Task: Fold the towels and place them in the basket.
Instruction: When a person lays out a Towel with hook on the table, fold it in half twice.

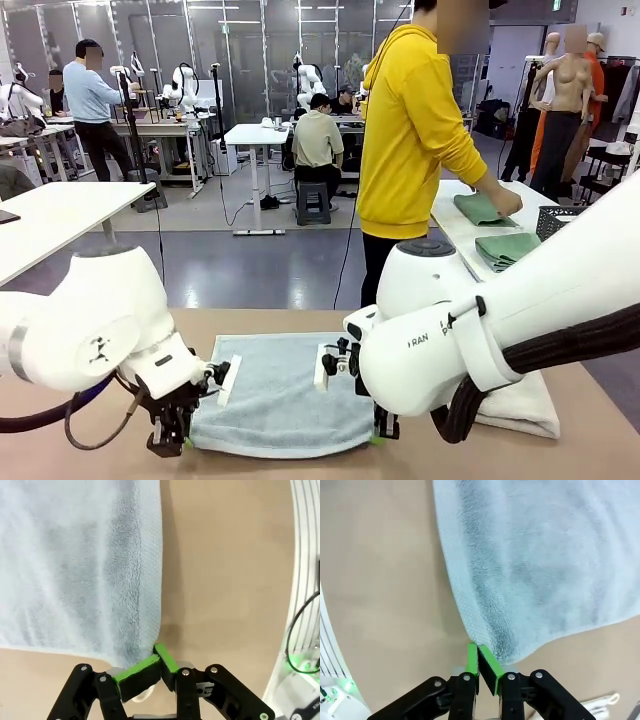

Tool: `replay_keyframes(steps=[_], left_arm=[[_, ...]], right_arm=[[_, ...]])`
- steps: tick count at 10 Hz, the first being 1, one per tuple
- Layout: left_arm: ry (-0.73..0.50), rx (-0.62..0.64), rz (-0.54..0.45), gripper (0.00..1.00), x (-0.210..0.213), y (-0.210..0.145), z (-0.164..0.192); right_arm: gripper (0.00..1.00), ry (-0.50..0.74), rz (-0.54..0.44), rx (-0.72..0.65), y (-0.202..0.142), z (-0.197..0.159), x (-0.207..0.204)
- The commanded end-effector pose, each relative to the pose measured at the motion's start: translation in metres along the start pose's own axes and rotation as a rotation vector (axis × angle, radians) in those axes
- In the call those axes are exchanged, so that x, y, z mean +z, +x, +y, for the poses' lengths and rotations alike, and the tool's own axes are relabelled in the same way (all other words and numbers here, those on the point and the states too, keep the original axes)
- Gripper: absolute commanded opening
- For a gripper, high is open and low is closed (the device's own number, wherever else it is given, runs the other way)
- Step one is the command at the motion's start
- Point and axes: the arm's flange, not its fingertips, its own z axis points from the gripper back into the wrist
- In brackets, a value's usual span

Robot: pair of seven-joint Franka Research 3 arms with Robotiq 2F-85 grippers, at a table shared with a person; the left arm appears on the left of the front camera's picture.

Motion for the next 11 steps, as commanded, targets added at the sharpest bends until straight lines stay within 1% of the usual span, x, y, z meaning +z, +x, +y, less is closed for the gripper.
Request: replay_keyframes(steps=[1, 7, 8, 9, 10, 11], left_arm=[[0.012, -0.023, -0.017, 0.0, 0.025, -0.009, -0.009], [-0.008, -0.041, -0.043, 0.0, 0.026, -0.005, -0.003], [-0.03, -0.045, -0.056, 0.0, 0.022, -0.005, -0.005], [-0.062, -0.047, -0.056, 0.02, 0.016, -0.005, -0.006], [-0.076, -0.05, -0.051, 0.42, 0.009, -0.003, -0.006], [-0.086, -0.051, -0.034, 0.4, 0.003, -0.003, -0.005]], right_arm=[[0.0, -0.038, -0.041, 0.013, 0.0, 0.004, 0.025], [0.0, -0.025, -0.062, 0.009, 0.001, 0.004, 0.028], [0.0, -0.014, -0.067, 0.004, 0.001, 0.005, 0.024], [0.0, -0.004, -0.072, 0.0, 0.002, 0.006, 0.021], [0.0, 0.0, -0.074, 0.001, 0.002, 0.006, 0.02], [0.0, -0.001, -0.074, 0.003, 0.003, 0.005, 0.021]])
